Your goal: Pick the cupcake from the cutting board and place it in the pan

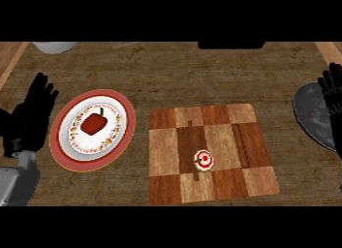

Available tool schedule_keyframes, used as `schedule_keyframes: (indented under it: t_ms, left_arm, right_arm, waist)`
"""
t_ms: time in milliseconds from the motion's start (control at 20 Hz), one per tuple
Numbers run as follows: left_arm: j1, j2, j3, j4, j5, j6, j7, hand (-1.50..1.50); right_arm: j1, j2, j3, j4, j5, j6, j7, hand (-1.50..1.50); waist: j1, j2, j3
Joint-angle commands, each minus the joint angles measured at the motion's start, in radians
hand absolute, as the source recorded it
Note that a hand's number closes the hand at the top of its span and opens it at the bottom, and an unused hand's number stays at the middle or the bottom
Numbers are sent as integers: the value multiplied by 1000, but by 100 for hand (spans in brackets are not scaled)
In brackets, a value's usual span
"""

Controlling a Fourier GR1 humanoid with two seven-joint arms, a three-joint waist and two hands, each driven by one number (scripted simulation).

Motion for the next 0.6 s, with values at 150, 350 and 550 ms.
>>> schedule_keyframes:
  t_ms: [150,350,550]
  left_arm:
    - [170,-121,-45,52,12,-12,-80,0]
    - [244,-188,-92,70,24,-16,-84,0]
    - [230,-181,-82,36,26,16,-35,0]
  right_arm:
    - [114,179,153,-28,-43,22,12,150]
    - [197,198,301,-24,258,-181,-2,150]
    - [367,295,499,-147,505,-385,-103,-150]
  waist:
    - [21,11,15]
    - [5,6,12]
    - [-23,-5,12]
